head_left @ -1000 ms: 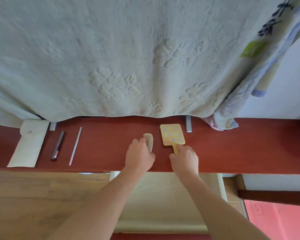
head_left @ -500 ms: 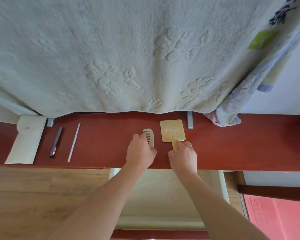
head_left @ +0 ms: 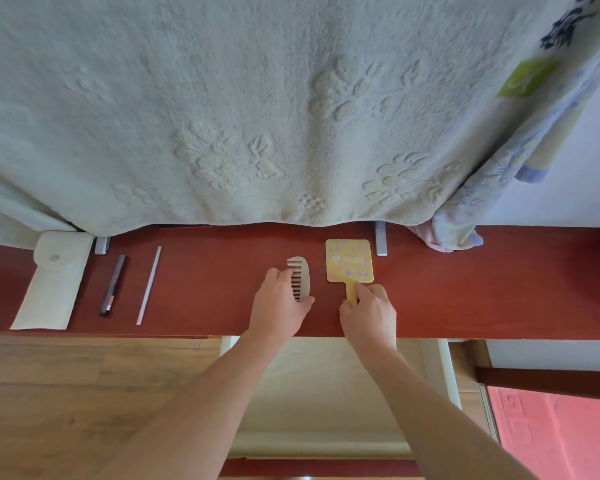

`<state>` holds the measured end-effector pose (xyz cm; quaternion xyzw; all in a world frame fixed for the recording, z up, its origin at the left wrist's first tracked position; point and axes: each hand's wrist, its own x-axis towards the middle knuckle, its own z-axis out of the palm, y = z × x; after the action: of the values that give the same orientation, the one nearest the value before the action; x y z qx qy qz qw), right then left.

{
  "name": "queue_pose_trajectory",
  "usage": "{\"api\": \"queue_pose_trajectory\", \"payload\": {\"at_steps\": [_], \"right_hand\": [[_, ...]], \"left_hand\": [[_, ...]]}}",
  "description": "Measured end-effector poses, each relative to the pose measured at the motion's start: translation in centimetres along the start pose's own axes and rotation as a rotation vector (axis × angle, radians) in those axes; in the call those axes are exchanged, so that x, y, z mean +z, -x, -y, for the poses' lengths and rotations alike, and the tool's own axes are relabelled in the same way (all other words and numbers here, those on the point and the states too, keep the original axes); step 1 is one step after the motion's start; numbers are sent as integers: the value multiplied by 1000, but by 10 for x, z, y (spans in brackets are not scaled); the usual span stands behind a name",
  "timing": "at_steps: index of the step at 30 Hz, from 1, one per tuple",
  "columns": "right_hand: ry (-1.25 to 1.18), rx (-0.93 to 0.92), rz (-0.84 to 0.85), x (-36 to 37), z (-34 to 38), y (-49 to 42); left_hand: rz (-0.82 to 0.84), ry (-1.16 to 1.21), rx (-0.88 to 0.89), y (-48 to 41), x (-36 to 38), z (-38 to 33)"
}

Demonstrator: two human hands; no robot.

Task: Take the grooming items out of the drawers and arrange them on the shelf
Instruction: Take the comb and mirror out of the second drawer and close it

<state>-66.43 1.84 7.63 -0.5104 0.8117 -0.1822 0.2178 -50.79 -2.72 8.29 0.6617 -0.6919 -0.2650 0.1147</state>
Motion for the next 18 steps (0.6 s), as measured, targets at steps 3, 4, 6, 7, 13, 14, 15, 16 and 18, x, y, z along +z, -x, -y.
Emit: {"api": "queue_pose_trajectory", "payload": {"at_steps": [3, 4, 6, 7, 13, 14, 15, 16, 18], "right_hand": [[4, -7, 10, 0, -2, 0], [10, -7, 18, -1, -2, -1], [14, -8, 37, -3, -3, 0], [7, -13, 48, -4, -4, 1], [-45, -61, 66, -19, -16, 21], [-49, -70, 65, -22, -19, 26], [-52, -83, 65, -25, -22, 33], [-50, -97, 66, -28, -25, 40], [-19, -126, 81, -35, -34, 57]], "left_hand": [[2, 14, 3, 0, 0, 2], [8, 20, 3, 0, 0, 2], [18, 39, 2, 0, -1, 3], [22, 53, 2, 1, -2, 3], [-28, 91, 56, 29, -8, 10], [-44, 92, 69, 37, -8, 11], [-60, 98, 82, 47, -8, 12], [-71, 106, 97, 58, -8, 14], [-86, 118, 146, 83, -8, 17]]}}
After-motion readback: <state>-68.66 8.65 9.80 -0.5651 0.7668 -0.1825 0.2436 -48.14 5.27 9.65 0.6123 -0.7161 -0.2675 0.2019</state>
